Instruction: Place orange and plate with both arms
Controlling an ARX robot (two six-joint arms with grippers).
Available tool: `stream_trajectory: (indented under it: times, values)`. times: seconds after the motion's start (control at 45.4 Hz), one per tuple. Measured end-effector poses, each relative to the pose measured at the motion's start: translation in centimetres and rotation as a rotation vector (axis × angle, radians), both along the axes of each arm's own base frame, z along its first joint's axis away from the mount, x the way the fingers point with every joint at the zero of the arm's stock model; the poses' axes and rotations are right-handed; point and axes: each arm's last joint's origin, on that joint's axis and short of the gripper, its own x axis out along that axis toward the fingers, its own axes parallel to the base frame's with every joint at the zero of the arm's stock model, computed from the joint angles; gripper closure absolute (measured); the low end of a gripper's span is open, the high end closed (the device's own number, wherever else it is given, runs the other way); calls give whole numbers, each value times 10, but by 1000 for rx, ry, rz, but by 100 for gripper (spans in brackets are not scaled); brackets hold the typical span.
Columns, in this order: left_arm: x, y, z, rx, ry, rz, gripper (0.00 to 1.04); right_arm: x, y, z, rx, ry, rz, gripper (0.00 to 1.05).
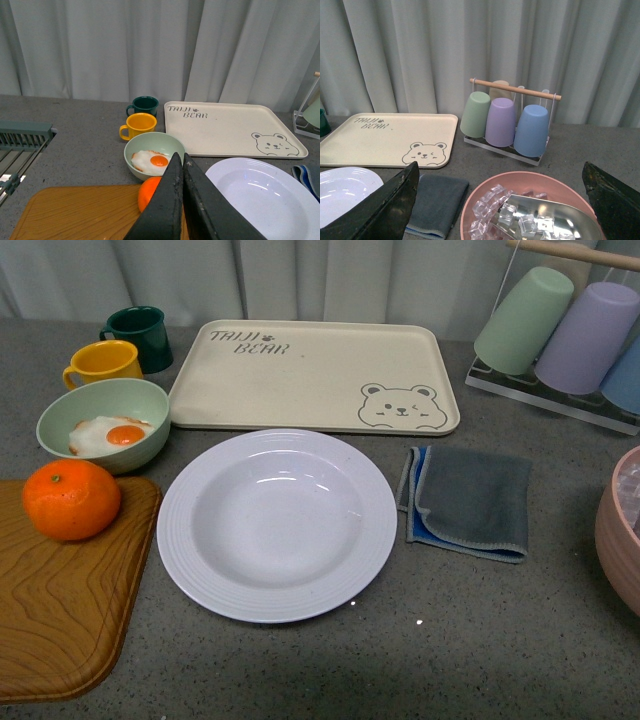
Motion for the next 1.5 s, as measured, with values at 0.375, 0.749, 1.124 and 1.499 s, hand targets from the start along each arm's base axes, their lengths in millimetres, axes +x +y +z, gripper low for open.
stream_trajectory:
  times: [0.375,0.749,1.124,1.499]
  values:
    - [0,0,0,0,0,0,101,0,0,0,0,0,0,9]
    - [0,0,0,0,0,0,101,0,0,0,0,0,0,9]
    - [0,0,0,0,0,0,101,0,0,0,0,0,0,9]
    - [0,0,0,0,0,0,101,0,0,0,0,0,0,9]
